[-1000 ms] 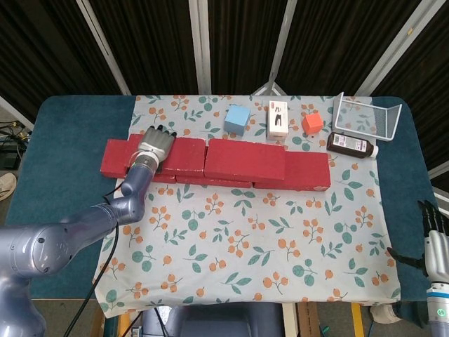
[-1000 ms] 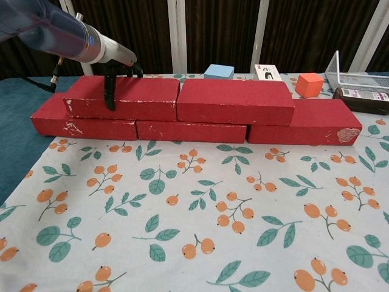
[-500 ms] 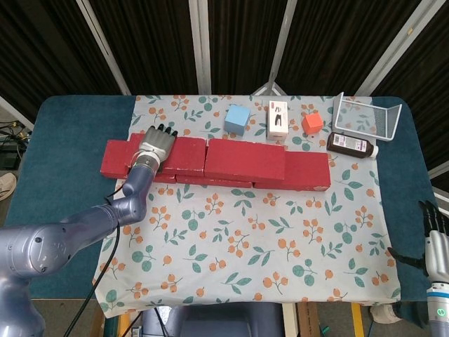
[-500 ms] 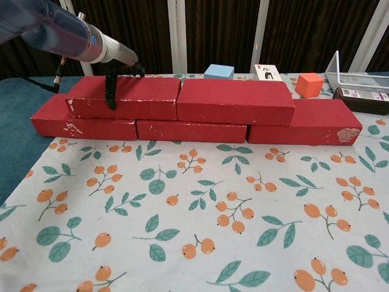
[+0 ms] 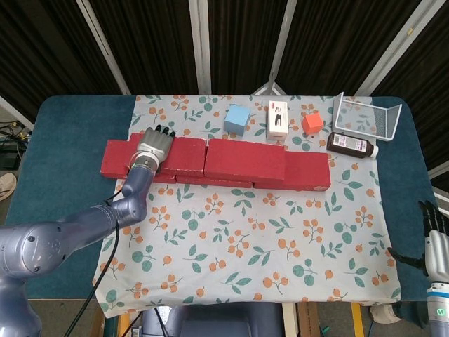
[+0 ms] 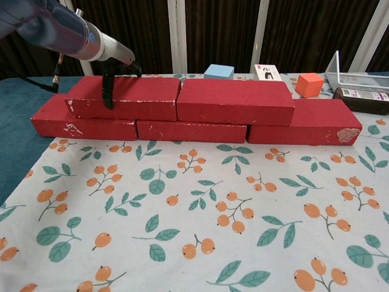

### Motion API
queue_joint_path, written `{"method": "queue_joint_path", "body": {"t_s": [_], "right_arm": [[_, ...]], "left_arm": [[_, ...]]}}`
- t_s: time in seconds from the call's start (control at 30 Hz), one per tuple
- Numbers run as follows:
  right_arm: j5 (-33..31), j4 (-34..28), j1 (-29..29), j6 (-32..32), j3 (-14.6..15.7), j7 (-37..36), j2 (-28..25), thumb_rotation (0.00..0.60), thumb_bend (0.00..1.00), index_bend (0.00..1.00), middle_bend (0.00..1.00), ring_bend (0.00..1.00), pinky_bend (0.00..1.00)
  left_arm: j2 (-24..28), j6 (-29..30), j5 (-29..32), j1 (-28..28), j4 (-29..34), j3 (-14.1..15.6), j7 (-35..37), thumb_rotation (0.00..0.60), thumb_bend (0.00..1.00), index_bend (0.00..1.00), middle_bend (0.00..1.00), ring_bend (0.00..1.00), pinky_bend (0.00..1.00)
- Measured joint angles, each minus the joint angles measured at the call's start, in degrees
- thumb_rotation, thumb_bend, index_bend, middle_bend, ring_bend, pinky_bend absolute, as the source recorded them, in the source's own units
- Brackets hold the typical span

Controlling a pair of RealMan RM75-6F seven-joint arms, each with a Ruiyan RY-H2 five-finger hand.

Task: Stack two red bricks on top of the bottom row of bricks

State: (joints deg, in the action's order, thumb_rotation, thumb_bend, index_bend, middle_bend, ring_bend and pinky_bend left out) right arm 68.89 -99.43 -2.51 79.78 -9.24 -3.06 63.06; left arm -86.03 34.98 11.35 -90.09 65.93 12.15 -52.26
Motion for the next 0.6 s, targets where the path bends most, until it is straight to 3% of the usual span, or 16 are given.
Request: {"method": "queue_joint_path", "body": {"t_s": [0.5,0.6], "right_arm": [[-0.2,-0.3,0.0,0.2,0.0,0.5,0.2,0.6,0.13,0.0,0.01,0.0,0.0],[-0.2,-0.3,0.0,0.2,-0.1,0.7,0.2,0.6,0.13,0.0,0.01,0.0,0.0]], "left_arm": [[4.3,2.1,5.0,-0.8,4.8,-0.7,-3.9,0.6,0.0,0.0,0.02,0.03,0.29],[5.7,2.5,4.7,-0.6,5.9,-1.4,-3.7,0.6,0.0,0.0,0.01,0.03,0.25]]}}
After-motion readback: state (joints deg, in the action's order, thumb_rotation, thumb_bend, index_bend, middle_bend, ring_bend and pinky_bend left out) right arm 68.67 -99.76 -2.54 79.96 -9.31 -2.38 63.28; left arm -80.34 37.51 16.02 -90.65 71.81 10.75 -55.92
